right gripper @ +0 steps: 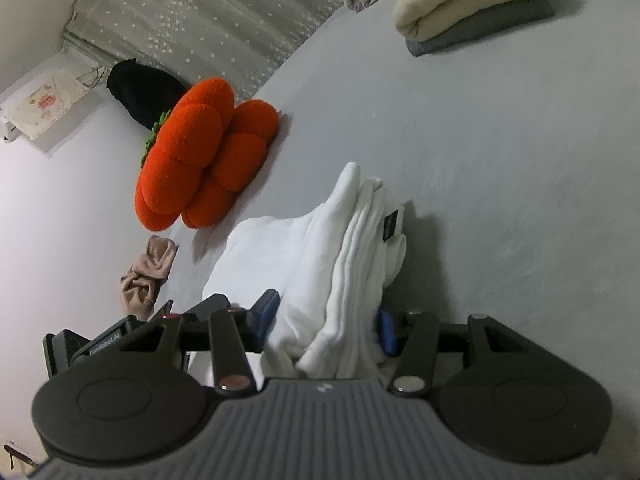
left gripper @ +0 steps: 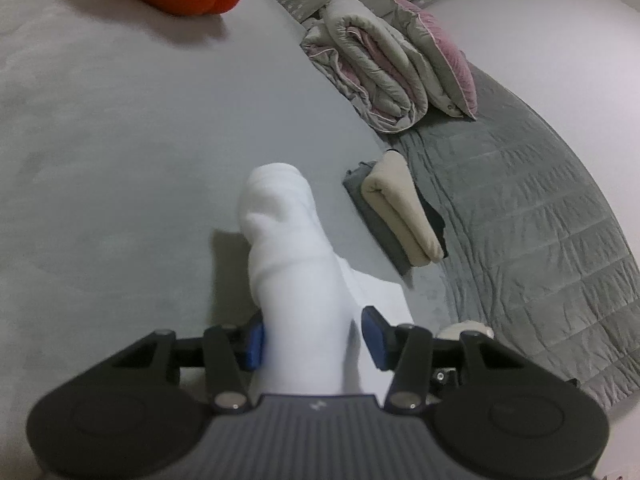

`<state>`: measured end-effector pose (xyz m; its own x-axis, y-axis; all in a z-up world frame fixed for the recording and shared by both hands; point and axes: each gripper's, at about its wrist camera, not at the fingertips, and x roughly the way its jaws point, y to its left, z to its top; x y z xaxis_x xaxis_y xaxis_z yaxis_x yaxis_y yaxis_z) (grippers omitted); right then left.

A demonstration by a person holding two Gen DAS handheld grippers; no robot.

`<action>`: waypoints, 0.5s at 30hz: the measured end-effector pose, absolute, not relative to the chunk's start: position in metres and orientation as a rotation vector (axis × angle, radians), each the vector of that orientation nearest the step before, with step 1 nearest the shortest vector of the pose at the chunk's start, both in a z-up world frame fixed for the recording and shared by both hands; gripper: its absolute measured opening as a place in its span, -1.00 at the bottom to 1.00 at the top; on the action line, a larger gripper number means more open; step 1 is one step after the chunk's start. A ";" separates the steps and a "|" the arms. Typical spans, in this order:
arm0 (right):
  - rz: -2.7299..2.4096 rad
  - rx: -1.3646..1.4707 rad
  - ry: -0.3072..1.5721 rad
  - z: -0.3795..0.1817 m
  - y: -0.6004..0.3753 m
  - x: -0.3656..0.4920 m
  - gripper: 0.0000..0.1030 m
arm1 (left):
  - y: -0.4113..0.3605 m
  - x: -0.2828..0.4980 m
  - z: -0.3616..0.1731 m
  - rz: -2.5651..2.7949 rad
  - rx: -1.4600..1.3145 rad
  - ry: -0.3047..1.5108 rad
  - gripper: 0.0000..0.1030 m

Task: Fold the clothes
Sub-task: 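Lift the folded shirt with both grippers and carry it onto the beige stack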

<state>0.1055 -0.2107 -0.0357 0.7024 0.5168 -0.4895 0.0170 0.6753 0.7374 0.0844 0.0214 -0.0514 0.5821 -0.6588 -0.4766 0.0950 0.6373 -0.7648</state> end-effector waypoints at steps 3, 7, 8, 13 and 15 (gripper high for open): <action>0.299 0.805 0.750 -0.032 -0.215 0.108 0.04 | 0.012 0.089 -0.046 -0.504 -0.770 0.832 -0.11; 0.273 0.807 0.733 -0.022 -0.218 0.116 0.04 | 0.004 0.101 -0.041 -0.510 -0.788 0.823 -0.18; 0.267 0.811 0.724 -0.019 -0.220 0.118 0.04 | 0.003 0.104 -0.040 -0.512 -0.797 0.822 -0.18; 0.237 0.813 0.673 -0.001 -0.226 0.131 0.04 | -0.004 0.127 -0.031 -0.523 -0.823 0.817 -0.22; 0.224 0.815 0.649 0.005 -0.229 0.138 0.04 | -0.011 0.139 -0.022 -0.533 -0.825 0.806 -0.24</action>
<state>0.1380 -0.2287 0.0047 0.7858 0.4240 -0.4504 0.0567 0.6756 0.7350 0.1389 -0.0106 -0.0222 0.5927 -0.6908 -0.4143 0.1107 0.5793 -0.8075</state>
